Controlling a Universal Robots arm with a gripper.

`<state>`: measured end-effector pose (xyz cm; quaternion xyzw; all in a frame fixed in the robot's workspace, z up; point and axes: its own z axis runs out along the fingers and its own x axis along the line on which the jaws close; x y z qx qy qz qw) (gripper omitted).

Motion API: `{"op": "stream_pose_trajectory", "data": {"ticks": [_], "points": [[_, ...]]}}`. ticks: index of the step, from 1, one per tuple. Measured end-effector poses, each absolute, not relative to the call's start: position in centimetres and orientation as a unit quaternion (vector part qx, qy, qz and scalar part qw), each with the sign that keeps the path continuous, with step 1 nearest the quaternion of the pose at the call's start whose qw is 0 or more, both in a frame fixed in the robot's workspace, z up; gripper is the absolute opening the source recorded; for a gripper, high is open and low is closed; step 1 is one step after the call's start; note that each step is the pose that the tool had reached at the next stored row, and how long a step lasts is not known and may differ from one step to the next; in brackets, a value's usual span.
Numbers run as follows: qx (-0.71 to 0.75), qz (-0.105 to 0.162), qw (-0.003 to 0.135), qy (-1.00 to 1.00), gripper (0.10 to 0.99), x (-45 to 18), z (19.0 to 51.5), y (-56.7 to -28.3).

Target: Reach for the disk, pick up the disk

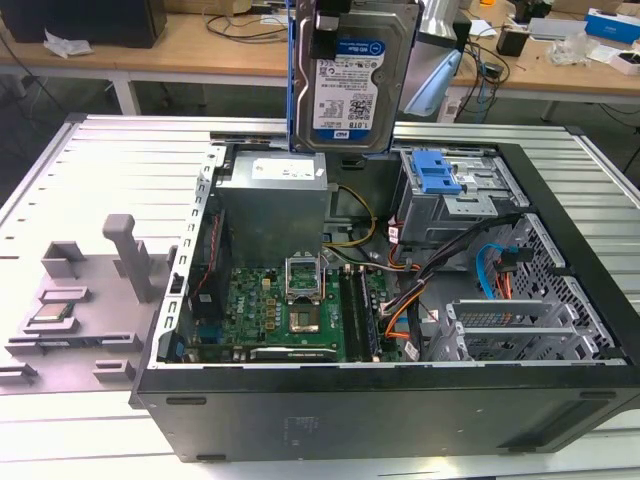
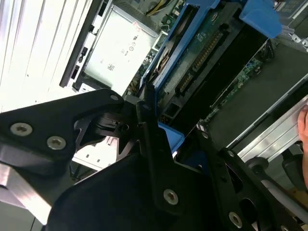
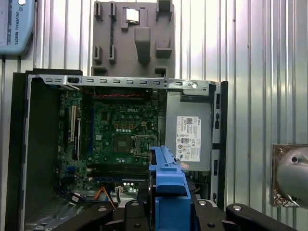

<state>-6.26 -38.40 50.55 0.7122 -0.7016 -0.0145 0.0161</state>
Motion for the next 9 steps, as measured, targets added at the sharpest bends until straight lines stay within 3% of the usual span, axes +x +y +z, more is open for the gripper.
{"op": "stream_pose_trajectory", "data": {"ticks": [9], "points": [[0.712,-0.014,0.016,-0.702,0.369,-6.26,50.53,-39.48]]}}
